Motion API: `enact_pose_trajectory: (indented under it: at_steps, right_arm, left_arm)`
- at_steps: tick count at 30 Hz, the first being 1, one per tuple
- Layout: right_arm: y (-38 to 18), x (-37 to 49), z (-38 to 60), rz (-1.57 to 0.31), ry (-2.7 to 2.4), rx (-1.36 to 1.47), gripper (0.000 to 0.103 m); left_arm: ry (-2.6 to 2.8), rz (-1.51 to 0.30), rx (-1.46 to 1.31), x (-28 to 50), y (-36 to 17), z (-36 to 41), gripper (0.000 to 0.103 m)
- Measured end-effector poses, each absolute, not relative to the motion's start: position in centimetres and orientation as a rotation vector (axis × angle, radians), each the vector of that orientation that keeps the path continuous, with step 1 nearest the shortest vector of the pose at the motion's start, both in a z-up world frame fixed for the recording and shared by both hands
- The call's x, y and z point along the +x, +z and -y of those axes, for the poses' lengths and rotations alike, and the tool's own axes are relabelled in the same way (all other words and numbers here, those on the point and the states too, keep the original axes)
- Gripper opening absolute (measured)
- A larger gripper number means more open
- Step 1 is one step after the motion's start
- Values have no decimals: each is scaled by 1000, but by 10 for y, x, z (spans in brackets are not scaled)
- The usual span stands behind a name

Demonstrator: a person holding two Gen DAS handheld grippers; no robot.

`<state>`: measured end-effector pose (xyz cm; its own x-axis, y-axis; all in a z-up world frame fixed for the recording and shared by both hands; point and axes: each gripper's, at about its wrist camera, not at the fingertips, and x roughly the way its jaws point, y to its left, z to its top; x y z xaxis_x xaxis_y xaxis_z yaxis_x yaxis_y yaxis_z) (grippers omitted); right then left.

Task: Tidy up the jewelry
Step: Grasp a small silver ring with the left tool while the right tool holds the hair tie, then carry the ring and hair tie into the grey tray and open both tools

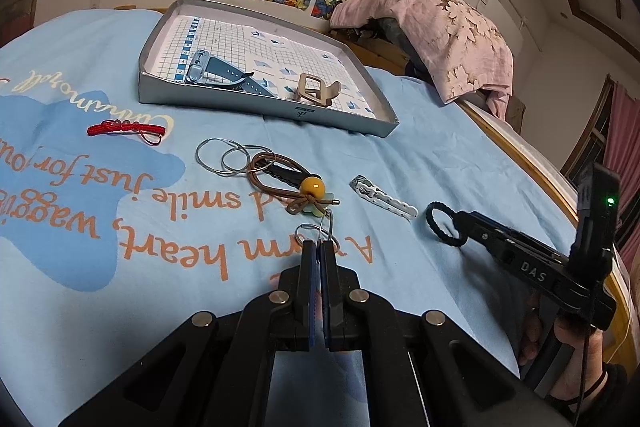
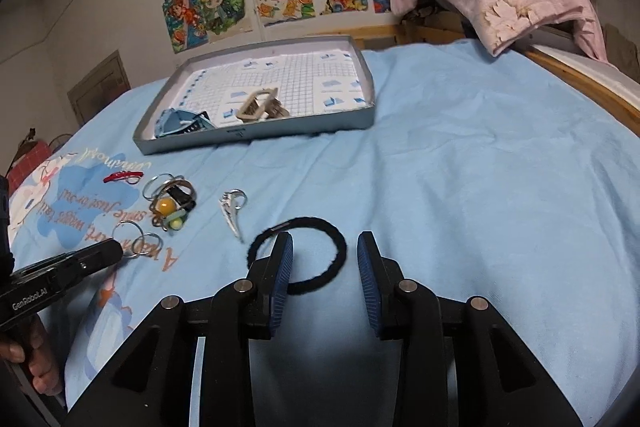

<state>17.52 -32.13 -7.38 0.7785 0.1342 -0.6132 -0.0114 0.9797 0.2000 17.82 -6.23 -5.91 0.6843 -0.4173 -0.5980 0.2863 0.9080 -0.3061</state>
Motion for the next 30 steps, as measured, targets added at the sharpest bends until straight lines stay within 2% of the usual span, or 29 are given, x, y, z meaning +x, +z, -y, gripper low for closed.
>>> enact_pose_trajectory:
  at_steps: [6,7,9,11,21,30]
  right_arm:
    - [-83,188,315,-735,76,163,29]
    - [-84,188,314,-739,76,161,26]
    - [-86,189,314,-748,72,161,11]
    - [-87,190,315,-753,75,169,5]
    - [-56,189,310,-601,150,176,5]
    - [-17,269,297,-498,188,190,5]
  left_arm:
    - [-397,-715,-192,178,-59,63,3]
    - [-398,-715,-191,178,-59,63,3]
    - [-398,-714,-187,178,-59,64,3]
    - [-399,-709,-183,177,-59,65,3]
    - [-433,-678,-202,191,-28,60,3]
    - [-414,-578,-195,264,22,53,3]
